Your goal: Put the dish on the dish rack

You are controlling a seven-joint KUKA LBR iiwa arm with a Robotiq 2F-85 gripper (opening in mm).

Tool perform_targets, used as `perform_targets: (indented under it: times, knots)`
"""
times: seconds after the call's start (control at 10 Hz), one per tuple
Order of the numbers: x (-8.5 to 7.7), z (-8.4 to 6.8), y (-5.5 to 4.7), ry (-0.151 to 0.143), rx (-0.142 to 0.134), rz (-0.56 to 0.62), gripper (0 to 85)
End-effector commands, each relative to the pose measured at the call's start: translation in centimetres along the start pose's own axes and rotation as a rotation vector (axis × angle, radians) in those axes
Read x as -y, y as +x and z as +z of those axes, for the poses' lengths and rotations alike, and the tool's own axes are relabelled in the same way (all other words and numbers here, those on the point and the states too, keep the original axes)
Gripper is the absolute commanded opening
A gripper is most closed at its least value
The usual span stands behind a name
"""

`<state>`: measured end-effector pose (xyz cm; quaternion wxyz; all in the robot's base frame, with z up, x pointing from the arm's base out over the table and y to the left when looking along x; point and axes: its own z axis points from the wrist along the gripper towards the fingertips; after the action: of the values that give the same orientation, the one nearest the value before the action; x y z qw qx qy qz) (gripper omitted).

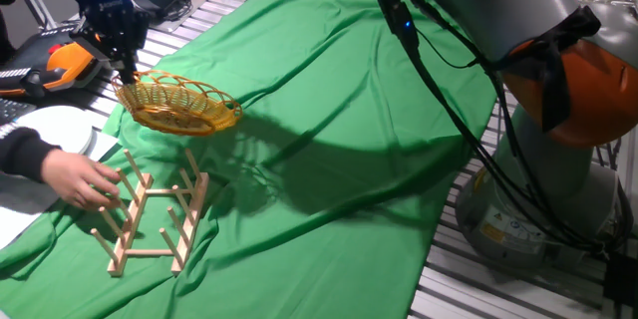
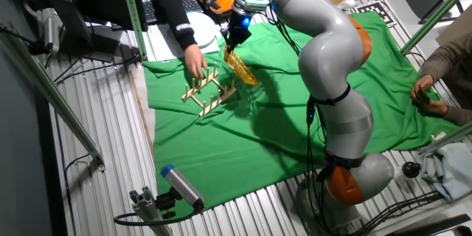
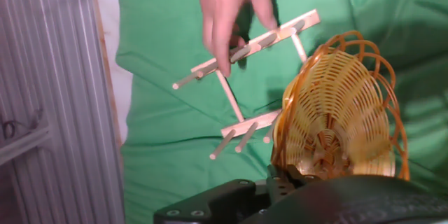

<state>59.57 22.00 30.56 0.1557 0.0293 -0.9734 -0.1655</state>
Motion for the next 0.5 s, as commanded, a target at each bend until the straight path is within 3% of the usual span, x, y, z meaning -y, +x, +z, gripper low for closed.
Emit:
perform_targets:
  times: [0.0,0.3,0.4]
  knots:
    - [0.00,0.03,0.00,-0.001,-0.011,-0.006,0.0]
    - [0.00,0.03,0.00,0.004,-0.009,-0.013,0.0]
    - [0.00,0.03,0.00,-0.009,-0.012,-0.006,0.0]
